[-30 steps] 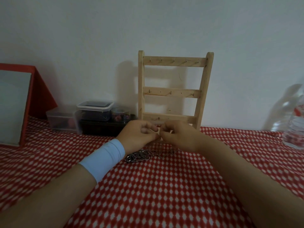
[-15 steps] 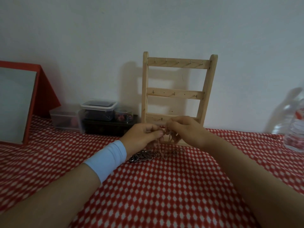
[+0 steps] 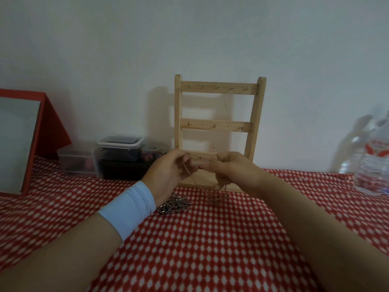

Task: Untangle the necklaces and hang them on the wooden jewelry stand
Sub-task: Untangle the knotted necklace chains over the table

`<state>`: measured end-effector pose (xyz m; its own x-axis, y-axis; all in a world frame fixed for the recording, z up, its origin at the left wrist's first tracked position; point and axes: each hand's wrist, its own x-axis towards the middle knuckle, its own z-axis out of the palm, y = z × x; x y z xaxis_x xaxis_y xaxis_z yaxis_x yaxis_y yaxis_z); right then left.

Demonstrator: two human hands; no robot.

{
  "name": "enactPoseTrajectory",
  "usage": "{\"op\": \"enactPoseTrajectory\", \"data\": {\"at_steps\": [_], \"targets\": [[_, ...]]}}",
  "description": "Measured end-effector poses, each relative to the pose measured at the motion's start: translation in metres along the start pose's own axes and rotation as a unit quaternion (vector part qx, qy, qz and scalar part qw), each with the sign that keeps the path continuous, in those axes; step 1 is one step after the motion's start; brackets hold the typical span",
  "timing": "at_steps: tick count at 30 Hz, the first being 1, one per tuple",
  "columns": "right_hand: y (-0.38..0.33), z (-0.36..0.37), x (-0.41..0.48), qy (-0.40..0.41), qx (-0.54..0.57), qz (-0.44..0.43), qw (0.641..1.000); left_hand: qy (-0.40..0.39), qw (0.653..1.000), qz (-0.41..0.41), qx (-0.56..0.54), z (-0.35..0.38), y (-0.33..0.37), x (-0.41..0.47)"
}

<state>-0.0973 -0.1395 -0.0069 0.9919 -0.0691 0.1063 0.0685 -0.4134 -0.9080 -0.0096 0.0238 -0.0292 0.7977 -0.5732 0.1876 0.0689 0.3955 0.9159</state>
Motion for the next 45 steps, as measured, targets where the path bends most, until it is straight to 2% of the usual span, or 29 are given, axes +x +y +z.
{"op": "enactPoseTrajectory", "data": {"at_steps": [2, 6, 10, 14, 15, 18, 19, 21, 23, 26, 28, 30, 31, 32, 34, 37, 39, 42, 45], "targets": [[0.002, 0.0, 0.001, 0.025, -0.059, -0.005, 0.998, -0.025, 0.995, -0.025, -0.09, -0.002, 0.007, -0.001], [0.016, -0.006, 0.011, 0.139, -0.195, -0.024, 0.971, -0.066, 0.993, -0.049, -0.082, -0.012, 0.02, 0.001], [0.015, -0.012, 0.016, 0.206, -0.152, -0.002, 0.967, -0.097, 0.986, -0.063, -0.121, -0.017, 0.024, 0.003], [0.007, -0.014, 0.008, 0.131, -0.008, 0.082, 0.988, -0.106, 0.982, -0.089, -0.132, -0.02, 0.019, 0.002], [0.008, -0.017, 0.006, 0.105, -0.007, 0.104, 0.989, -0.112, 0.98, -0.092, -0.135, -0.022, 0.02, 0.003], [0.012, -0.025, 0.004, 0.026, -0.132, 0.13, 0.982, -0.122, 0.983, -0.093, -0.105, -0.025, 0.025, 0.005], [0.013, -0.028, 0.004, 0.012, -0.17, 0.125, 0.977, -0.109, 0.989, -0.09, -0.051, -0.026, 0.026, 0.006], [0.013, -0.031, 0.005, 0.006, -0.222, 0.115, 0.968, -0.061, 0.987, -0.078, 0.128, -0.03, 0.027, 0.007], [0.015, -0.035, 0.006, 0.013, -0.257, 0.113, 0.96, -0.029, 0.946, -0.068, 0.315, -0.033, 0.029, 0.008], [0.015, -0.04, 0.005, -0.019, -0.299, 0.138, 0.944, -0.054, 0.822, -0.033, 0.566, -0.038, 0.033, 0.01], [0.017, -0.043, 0.004, -0.05, -0.331, 0.153, 0.93, -0.093, 0.737, -0.057, 0.667, -0.041, 0.034, 0.008], [0.018, -0.044, 0.004, -0.054, -0.364, 0.153, 0.917, -0.098, 0.659, -0.065, 0.742, -0.043, 0.033, 0.006], [0.018, -0.043, 0.004, -0.052, -0.377, 0.151, 0.912, -0.091, 0.632, -0.06, 0.768, -0.044, 0.032, 0.006], [0.017, -0.041, 0.005, -0.054, -0.395, 0.145, 0.906, -0.084, 0.618, -0.053, 0.78, -0.044, 0.03, 0.006], [0.015, -0.036, 0.005, -0.062, -0.426, 0.126, 0.893, -0.078, 0.616, -0.038, 0.783, -0.042, 0.026, 0.005], [0.014, -0.019, 0.008, -0.065, -0.407, 0.075, 0.908, -0.087, 0.615, 0.04, 0.783, -0.031, 0.016, 0.002], [0.015, -0.004, 0.01, -0.073, -0.383, 0.043, 0.92, -0.11, 0.631, 0.082, 0.764, -0.022, 0.005, -0.002], [0.02, 0.012, 0.014, -0.079, -0.387, 0.031, 0.918, -0.151, 0.646, 0.094, 0.743, -0.012, -0.012, -0.007], [0.026, 0.014, 0.016, -0.064, -0.399, 0.011, 0.915, -0.143, 0.672, 0.116, 0.717, -0.016, -0.024, -0.009]]}}
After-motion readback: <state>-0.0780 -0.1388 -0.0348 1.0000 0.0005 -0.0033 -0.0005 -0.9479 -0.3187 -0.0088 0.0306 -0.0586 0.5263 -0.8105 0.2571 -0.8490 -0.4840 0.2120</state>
